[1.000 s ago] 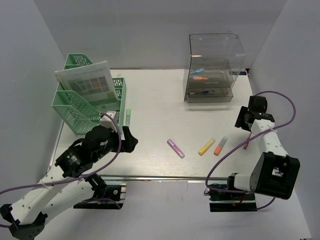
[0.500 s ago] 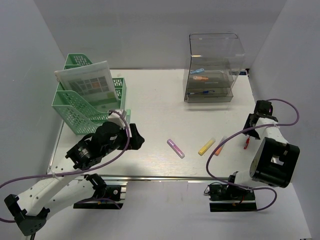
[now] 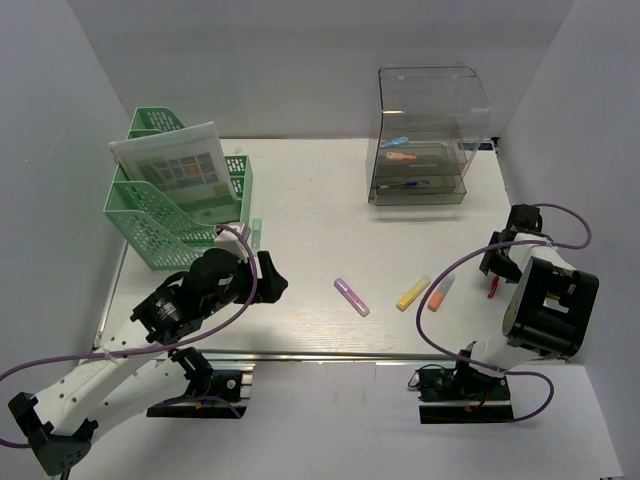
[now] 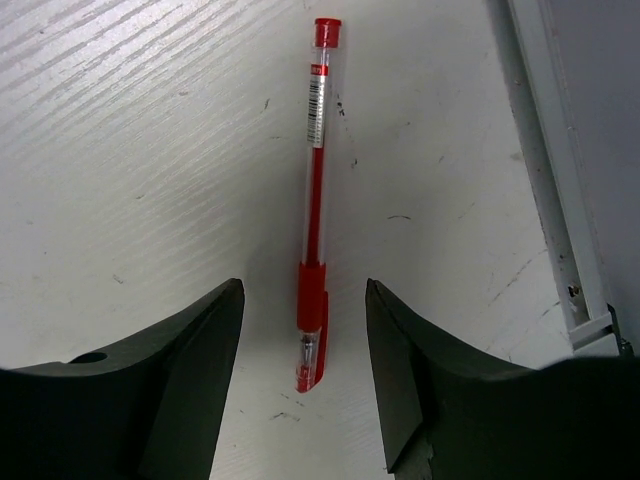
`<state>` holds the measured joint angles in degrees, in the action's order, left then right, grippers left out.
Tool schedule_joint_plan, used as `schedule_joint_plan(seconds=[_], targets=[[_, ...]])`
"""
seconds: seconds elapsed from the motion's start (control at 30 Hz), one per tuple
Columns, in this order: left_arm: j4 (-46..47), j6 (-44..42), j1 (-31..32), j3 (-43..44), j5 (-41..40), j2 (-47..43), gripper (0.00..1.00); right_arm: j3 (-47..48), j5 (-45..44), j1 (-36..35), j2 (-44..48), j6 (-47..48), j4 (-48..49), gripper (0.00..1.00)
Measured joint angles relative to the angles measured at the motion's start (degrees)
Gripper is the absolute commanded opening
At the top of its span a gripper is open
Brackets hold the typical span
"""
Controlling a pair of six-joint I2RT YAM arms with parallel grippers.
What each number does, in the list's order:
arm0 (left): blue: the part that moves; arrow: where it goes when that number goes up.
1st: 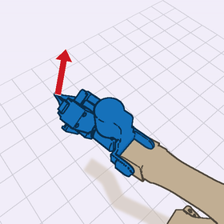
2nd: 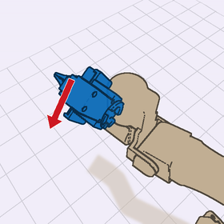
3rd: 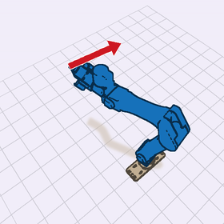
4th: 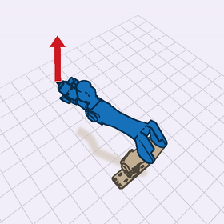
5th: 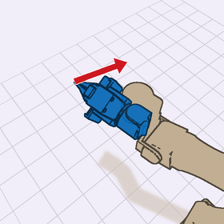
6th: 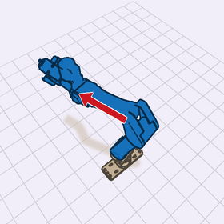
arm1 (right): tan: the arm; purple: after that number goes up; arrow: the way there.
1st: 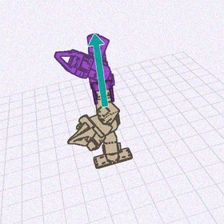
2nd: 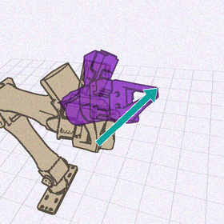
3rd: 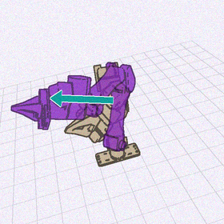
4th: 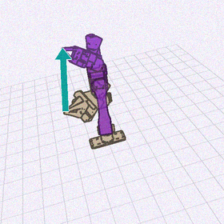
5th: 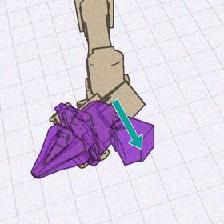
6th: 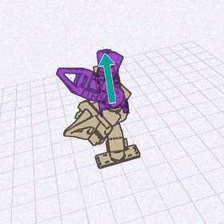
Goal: Organize the desk
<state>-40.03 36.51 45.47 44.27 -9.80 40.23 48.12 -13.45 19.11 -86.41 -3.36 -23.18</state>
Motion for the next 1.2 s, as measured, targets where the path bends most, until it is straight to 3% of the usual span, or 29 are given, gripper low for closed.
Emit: schedule_joint_plan(seconds=[0.5, 1.2], targets=[[0.20, -0.02, 0.00, -0.68, -0.04, -0.98, 0.98, 0.00, 1.09, 0.00, -3.65, 0.22, 3.61, 0.51], [-1.07, -0.04, 0.00, -0.72, -0.52, -4.39, 0.98, 4.26, 10.23, 2.36, -8.17, 2.91, 3.67, 0.47]])
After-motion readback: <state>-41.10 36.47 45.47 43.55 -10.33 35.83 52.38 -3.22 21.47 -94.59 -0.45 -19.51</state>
